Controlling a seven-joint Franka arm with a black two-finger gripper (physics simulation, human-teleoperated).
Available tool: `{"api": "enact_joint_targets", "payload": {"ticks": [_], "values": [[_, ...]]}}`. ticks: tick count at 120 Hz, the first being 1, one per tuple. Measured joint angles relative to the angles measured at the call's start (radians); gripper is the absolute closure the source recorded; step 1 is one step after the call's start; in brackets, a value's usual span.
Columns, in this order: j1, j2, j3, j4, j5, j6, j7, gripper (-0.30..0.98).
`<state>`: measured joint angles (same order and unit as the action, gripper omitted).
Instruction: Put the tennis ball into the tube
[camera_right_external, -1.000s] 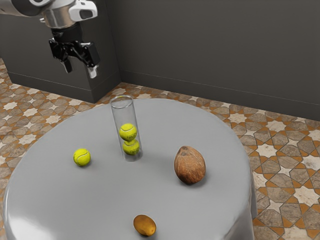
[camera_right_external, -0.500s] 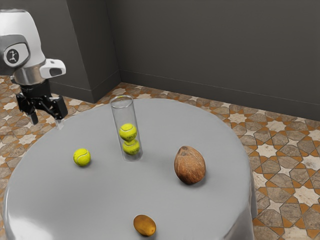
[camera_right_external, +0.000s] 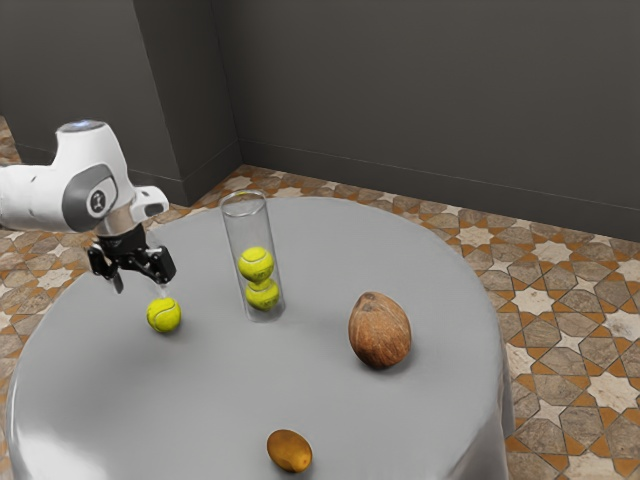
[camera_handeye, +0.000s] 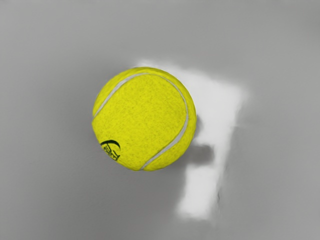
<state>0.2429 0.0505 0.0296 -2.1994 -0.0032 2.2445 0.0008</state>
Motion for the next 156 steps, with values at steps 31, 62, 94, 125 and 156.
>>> {"api": "enact_joint_targets", "payload": {"ticks": [31, 62, 94, 125, 156], "values": [[0.013, 0.192, -0.002, 0.118, -0.002, 0.126, 0.013, 0.0], [0.034, 0.268, -0.005, 0.161, -0.004, 0.15, 0.037, 0.0], [0.04, 0.301, -0.007, 0.157, -0.005, 0.138, 0.056, 0.0], [0.032, 0.347, -0.008, 0.174, -0.006, 0.141, 0.067, 0.0], [0.036, 0.355, -0.008, 0.185, -0.006, 0.144, 0.074, 0.15]]}}
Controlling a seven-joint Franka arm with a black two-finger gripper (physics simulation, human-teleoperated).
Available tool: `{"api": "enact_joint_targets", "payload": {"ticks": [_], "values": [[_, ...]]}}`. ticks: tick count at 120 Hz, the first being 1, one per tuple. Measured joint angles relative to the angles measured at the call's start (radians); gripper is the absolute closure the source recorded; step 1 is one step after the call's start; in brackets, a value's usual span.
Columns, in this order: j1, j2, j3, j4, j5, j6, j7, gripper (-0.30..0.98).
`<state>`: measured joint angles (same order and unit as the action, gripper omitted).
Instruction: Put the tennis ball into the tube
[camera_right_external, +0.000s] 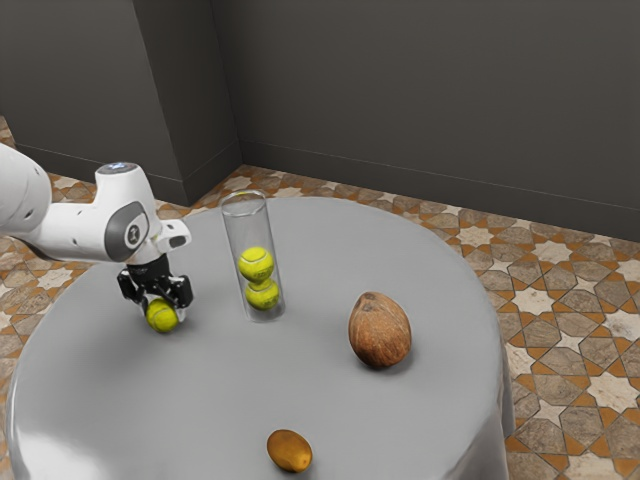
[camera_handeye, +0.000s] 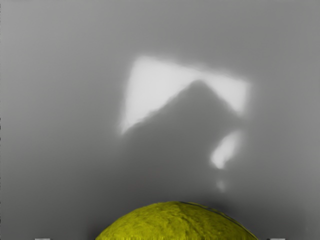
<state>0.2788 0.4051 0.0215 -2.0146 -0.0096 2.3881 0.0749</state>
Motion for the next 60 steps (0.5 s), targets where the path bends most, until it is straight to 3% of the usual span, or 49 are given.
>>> {"api": "enact_joint_targets", "payload": {"ticks": [60], "values": [[0.008, -0.019, -0.017, -0.004, 0.0, -0.034, 0.004, 0.27]]}}
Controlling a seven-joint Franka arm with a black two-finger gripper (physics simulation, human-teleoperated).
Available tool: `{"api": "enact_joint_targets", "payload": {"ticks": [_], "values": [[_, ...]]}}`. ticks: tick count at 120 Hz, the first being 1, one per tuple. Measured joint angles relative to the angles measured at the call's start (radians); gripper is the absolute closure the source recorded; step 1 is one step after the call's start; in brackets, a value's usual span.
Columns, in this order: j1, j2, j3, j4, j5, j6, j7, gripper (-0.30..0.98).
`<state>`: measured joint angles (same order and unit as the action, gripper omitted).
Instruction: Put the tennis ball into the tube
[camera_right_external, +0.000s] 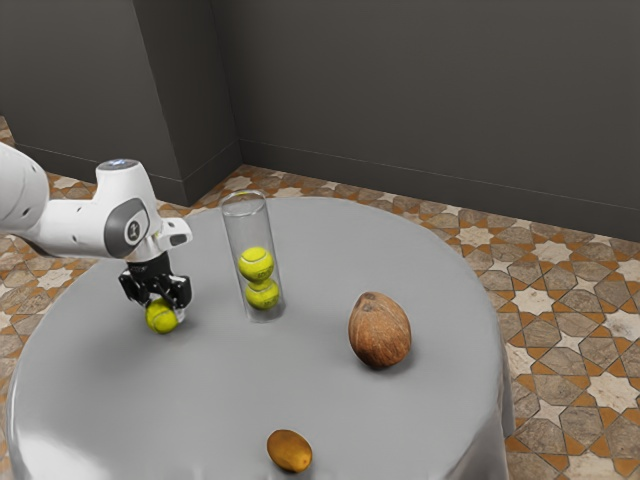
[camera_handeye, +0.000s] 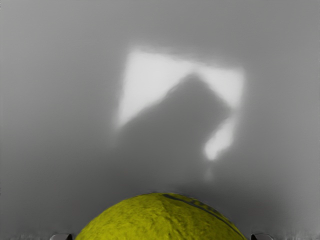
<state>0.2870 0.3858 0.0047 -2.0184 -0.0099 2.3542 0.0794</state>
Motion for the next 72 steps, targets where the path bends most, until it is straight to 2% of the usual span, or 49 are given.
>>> {"api": "enact_joint_targets", "payload": {"ticks": [28, 58, 72], "values": [[0.001, -0.092, 0.0, -0.014, 0.004, -0.065, -0.004, 0.3], [-0.001, -0.324, -0.035, -0.005, 0.006, -0.245, -0.008, 0.32], [0.005, -0.398, -0.069, 0.045, 0.005, -0.336, -0.009, 0.31]]}}
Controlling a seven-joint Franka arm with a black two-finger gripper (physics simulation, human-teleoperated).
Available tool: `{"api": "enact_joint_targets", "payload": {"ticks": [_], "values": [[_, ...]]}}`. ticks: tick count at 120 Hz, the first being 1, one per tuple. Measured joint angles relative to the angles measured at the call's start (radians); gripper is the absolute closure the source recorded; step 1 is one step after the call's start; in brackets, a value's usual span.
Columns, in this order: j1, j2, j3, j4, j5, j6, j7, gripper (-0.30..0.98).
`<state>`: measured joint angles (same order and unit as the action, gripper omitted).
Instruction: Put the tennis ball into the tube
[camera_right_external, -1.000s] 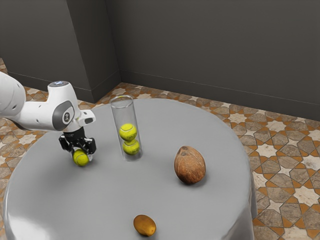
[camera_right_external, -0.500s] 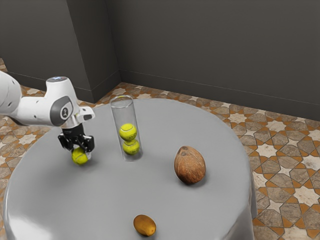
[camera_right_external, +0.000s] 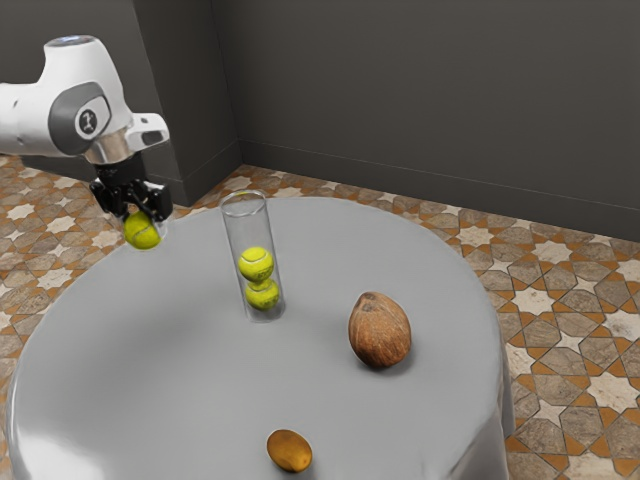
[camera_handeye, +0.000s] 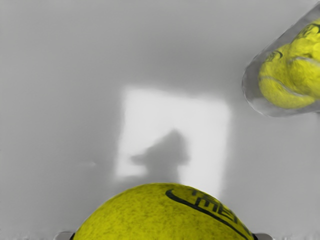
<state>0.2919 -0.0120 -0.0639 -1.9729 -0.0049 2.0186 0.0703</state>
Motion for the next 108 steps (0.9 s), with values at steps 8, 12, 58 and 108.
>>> {"api": "enact_joint_targets", "payload": {"ticks": [8, 12, 58, 108], "values": [[0.007, -0.023, -0.024, 0.031, -0.001, -0.048, 0.0, 0.31], [0.013, -0.033, -0.041, 0.051, -0.001, -0.071, -0.001, 0.31], [-0.089, 0.023, -0.145, 0.241, -0.013, -0.203, -0.002, 0.3], [-0.05, 0.166, -0.143, 0.397, 0.005, -0.227, -0.002, 0.3]]}}
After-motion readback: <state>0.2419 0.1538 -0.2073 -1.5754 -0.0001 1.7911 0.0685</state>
